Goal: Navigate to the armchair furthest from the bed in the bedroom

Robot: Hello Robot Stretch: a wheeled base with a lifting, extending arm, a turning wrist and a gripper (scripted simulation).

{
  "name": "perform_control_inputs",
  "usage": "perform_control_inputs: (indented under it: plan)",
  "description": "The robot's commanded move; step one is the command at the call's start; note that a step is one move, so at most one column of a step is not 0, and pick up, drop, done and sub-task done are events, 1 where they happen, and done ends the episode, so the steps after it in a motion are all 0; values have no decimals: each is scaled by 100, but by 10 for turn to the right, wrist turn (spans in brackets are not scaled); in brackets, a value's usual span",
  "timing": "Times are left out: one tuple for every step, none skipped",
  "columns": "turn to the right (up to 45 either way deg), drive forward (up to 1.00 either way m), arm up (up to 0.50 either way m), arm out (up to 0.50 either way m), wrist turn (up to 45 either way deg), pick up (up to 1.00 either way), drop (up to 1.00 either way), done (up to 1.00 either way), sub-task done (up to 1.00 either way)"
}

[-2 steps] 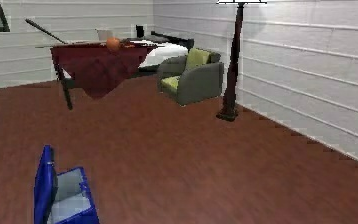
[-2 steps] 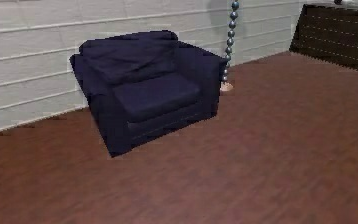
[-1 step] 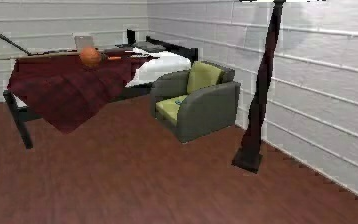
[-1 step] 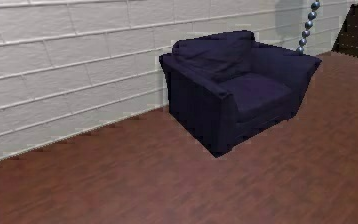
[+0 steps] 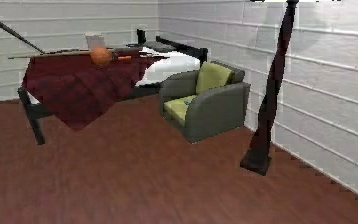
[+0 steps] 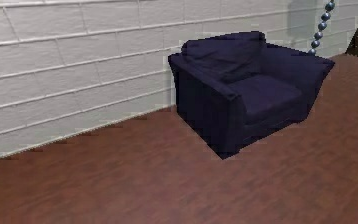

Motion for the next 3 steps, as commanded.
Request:
perform_control_inputs:
  plan:
    - [0,100,0,0,0,0,0,0,0]
    - [-120,0,0,0,0,0,0,0,0]
    - [0,25,0,0,0,0,0,0,0]
